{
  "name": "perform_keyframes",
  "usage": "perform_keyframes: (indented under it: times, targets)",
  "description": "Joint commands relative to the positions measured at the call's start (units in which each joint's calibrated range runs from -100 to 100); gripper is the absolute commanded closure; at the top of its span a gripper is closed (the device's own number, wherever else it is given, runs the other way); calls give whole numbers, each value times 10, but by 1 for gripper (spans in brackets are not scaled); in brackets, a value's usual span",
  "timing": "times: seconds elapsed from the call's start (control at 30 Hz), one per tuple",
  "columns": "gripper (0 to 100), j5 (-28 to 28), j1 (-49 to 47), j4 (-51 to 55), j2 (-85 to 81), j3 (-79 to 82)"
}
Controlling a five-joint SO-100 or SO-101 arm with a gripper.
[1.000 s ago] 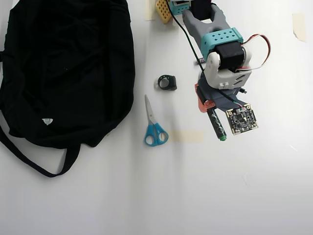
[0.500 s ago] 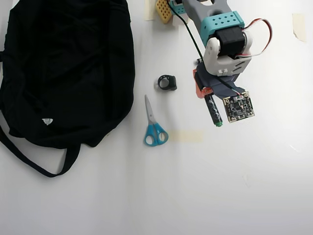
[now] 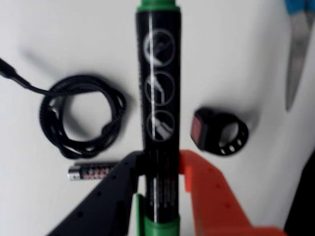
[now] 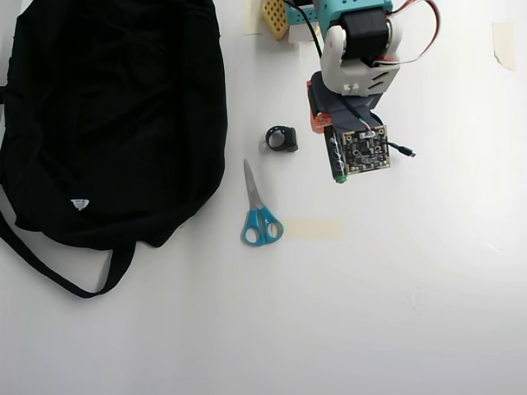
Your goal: Put the green marker into the black bag
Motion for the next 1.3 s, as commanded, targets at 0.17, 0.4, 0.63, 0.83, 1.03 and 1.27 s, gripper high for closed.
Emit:
perform_keyframes:
  times: [0.17,0.4,0.63,0.83,1.03,1.27]
  targets:
    - [98,-2,36,4,-127,93]
    - [98,-25,80,4,-181,149]
    - [98,-32,182,3,-189,154]
    - [98,-29,264,2,-188,151]
    - [98,-28,344,-7,-188,146]
    - [98,-29,440,-55,-176,153]
